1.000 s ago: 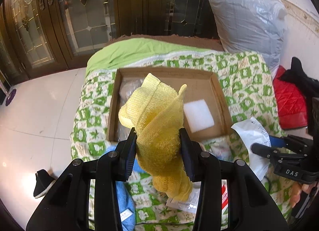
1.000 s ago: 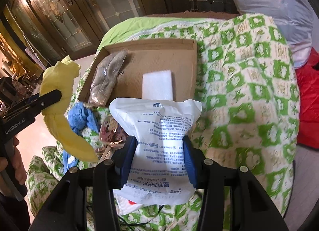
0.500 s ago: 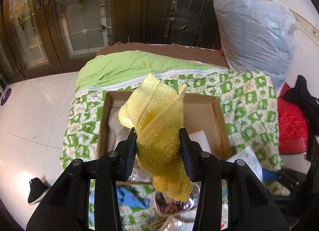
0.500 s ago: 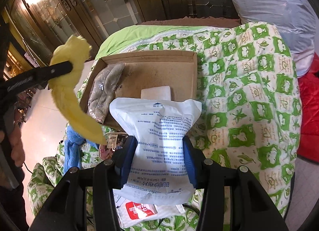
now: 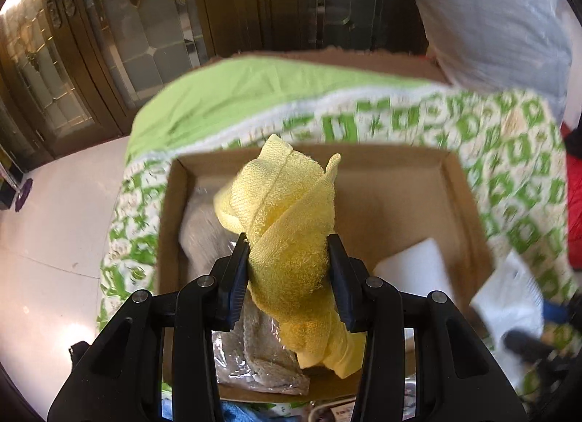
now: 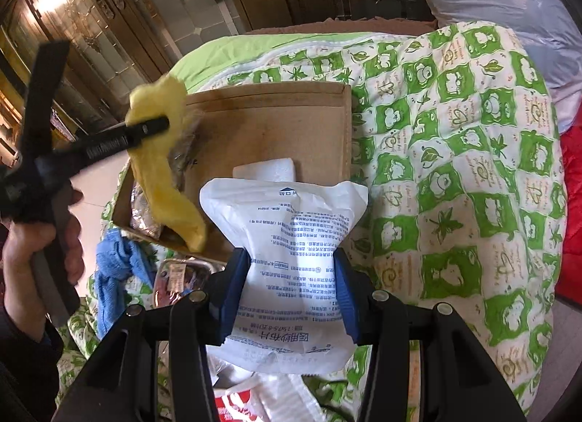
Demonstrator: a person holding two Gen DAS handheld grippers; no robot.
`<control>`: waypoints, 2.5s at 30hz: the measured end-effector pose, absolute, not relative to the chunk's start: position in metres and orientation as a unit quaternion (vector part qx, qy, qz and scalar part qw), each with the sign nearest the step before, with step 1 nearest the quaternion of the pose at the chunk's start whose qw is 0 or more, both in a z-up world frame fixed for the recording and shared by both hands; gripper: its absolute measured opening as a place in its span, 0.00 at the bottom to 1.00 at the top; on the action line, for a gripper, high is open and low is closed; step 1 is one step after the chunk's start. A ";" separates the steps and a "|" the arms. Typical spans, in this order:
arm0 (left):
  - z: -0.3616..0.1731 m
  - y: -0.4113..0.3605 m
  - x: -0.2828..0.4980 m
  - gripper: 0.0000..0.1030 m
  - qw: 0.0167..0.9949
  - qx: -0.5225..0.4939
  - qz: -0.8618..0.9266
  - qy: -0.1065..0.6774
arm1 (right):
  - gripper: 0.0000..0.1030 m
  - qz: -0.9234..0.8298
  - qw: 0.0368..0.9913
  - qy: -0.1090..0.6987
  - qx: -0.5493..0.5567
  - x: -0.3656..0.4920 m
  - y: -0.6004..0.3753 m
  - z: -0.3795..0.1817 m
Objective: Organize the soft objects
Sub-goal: 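Lower the yellow towel into the box with the left tool while the right tool places the wipes packet, then open both tools and move the left tool to the blue towel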
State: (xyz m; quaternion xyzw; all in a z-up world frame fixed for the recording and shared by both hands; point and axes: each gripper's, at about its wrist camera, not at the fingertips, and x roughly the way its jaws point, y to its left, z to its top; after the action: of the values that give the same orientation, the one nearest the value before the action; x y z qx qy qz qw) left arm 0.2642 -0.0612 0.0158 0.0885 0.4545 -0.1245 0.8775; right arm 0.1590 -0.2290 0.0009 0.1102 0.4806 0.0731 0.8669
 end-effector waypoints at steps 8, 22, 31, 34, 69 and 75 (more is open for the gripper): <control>-0.009 -0.068 0.260 0.39 0.864 0.097 -0.137 0.475 | 0.45 0.077 0.869 0.480 0.097 0.195 -0.221 0.002; -0.017 -0.063 0.253 0.40 0.856 0.103 -0.140 0.487 | 0.46 0.076 0.874 0.476 0.060 0.275 -0.190 -0.014; -0.019 -0.061 0.256 0.44 0.856 0.094 -0.142 0.489 | 0.49 0.040 0.872 0.485 0.045 0.296 -0.192 -0.037; -0.020 -0.060 0.257 0.49 0.855 0.087 -0.143 0.491 | 0.53 0.042 0.872 0.484 0.055 0.296 -0.193 -0.040; 0.003 -0.017 0.141 0.50 0.871 0.090 -0.139 0.462 | 0.78 0.039 0.889 0.428 0.157 0.156 -0.226 -0.016; -0.011 0.013 0.109 0.50 0.862 0.063 -0.124 0.488 | 0.78 0.039 0.881 0.447 0.151 0.127 -0.222 -0.030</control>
State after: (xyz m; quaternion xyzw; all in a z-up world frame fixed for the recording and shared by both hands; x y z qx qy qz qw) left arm 0.1090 0.0126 -0.0105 0.0625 0.4883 -0.1236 0.8616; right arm 0.1270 -0.2224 -0.0299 0.1514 0.4474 0.0390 0.8806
